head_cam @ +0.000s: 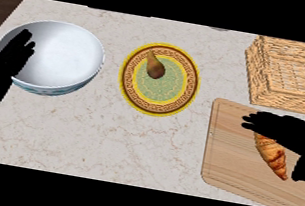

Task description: Pick the croissant from the cutting board and place it in the basket

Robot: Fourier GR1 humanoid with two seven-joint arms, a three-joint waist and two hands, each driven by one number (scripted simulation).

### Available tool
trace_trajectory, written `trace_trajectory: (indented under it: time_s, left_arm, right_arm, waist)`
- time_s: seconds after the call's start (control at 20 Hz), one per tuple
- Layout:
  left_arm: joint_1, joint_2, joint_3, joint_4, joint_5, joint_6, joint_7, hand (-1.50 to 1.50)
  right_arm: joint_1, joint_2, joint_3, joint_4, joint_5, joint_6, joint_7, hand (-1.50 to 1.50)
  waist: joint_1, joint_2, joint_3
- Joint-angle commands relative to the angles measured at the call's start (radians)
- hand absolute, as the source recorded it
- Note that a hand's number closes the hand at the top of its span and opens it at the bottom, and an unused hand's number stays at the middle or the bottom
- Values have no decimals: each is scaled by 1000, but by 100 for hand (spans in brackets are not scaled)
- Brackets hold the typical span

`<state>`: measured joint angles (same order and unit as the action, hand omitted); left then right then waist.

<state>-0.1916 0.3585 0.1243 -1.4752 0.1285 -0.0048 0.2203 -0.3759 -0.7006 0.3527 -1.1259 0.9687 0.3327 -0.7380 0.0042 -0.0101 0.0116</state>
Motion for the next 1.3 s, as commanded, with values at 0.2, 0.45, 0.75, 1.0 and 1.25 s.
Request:
trace_trajectory:
  time_s: [0.2, 0.45, 0.75, 1.0, 1.25]
  left_arm:
    - [6, -40, -14, 26, -7, -11, 37, 0]
    - [-16, -48, -10, 63, -22, -11, 19, 0]
    - [-64, -66, 0, 136, -38, -12, -11, 0]
    - [70, -40, 39, 52, -7, -40, -5, 0]
    - [72, -29, 59, 15, -25, -4, 28, 0]
  right_arm:
    - [1, 36, -20, 94, 92, -90, -24, -150]
    - [-1, 60, 54, 81, 206, -139, -7, 150]
    - [-10, 109, 30, 147, 246, -209, -27, 150]
    - [180, 226, -31, -28, 112, -137, 140, 150]
    - [334, 400, -77, -125, 24, -171, 267, 150]
  waist:
    - [-1, 11, -11]
    - [-3, 12, -12]
    - [-5, 14, -12]
    - [-46, 0, -14]
    - [-108, -8, -14]
